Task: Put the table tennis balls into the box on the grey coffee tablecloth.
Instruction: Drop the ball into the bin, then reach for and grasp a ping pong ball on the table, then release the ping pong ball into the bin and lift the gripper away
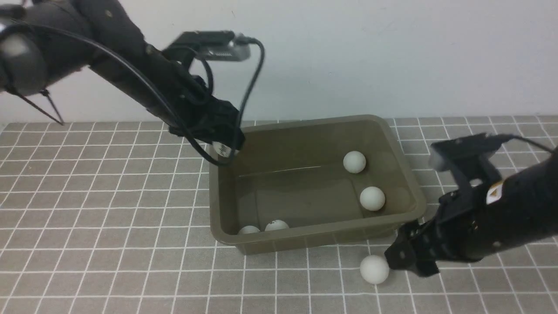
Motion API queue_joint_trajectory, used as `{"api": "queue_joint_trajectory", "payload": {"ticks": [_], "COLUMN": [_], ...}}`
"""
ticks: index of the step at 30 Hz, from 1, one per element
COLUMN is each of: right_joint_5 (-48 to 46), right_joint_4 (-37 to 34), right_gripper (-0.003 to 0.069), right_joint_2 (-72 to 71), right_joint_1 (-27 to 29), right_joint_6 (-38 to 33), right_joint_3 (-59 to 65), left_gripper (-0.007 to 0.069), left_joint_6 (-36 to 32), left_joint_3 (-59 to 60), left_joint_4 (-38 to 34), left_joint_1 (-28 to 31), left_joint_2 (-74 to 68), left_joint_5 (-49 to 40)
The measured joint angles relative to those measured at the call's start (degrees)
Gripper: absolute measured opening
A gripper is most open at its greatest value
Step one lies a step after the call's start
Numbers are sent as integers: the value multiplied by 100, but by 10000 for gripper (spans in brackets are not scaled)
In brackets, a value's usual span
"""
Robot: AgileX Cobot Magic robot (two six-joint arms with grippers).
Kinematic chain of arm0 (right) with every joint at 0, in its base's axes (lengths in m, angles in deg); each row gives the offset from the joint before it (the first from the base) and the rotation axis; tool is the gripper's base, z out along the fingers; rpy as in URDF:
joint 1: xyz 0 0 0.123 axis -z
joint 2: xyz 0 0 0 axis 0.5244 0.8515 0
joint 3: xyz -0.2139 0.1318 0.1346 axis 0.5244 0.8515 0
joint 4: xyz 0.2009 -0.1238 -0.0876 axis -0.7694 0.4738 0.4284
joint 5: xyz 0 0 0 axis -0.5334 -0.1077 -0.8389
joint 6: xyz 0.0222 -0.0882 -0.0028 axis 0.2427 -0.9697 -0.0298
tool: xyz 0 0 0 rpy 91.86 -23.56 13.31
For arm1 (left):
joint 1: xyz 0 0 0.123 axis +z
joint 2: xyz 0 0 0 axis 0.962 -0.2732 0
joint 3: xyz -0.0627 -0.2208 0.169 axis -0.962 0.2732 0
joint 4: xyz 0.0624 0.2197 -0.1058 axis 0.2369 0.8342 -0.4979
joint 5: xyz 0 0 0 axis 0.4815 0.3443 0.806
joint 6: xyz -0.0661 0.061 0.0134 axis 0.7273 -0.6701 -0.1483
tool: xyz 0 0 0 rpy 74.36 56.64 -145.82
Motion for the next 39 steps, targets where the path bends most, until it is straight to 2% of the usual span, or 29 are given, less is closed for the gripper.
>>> {"api": "queue_joint_trajectory", "payload": {"ticks": [6,8,12,15,17,18,19,20,21,22,23,24,27,32,35,39], "right_joint_5": [757,928,1350,1708,1832,1844,1890,1873,1784,1758,1664,1260,630,646,695,462], "right_joint_4": [1,1,-4,-27,-52,-61,-77,-84,-108,-108,-108,-108,-108,-102,-24,94], "right_gripper": [549,549,549,549,534,510,465,372,350,352,359,363,363,363,363,363], "right_joint_2": [901,1082,1422,1707,1866,1932,1943,1937,1873,1836,1789,1463,638,-219,-123,686], "right_joint_1": [-150,-202,-338,-363,-363,-366,-366,-372,-379,-378,-378,-378,-385,-385,-385,-385], "right_joint_6": [41,-10,-59,-59,-63,-73,-73,-73,-73,-73,-73,-73,-77,-77,-77,-77], "right_joint_3": [61,61,61,61,41,2,-21,-33,-42,-41,-41,-43,-43,-352,-885,-1949], "left_gripper": [363,411,569,603,563,505,435,330,211,192,141,44,4,-5,-5,-5], "left_joint_6": [-43,-23,263,738,1055,1222,1324,1404,1441,1443,1447,1458,1495,1507,1507,1458], "left_joint_3": [-18,-70,-443,-932,-1274,-1496,-1660,-1821,-1916,-1927,-1942,-1939,-1712,-678,89,1372], "left_joint_4": [56,164,598,1090,1468,1653,1819,1997,2082,2094,2126,2175,2207,2192,2092,1673], "left_joint_1": [-302,-310,-232,-70,61,123,180,250,319,330,361,453,535,542,542,542], "left_joint_2": [-690,-789,-811,-768,-715,-672,-617,-490,-366,-309,-216,94,648,1640,2153,2983], "left_joint_5": [71,73,20,-339,-758,-971,-1167,-1380,-1486,-1491,-1520,-1598,-1616,-1437,-1213,-1013]}}
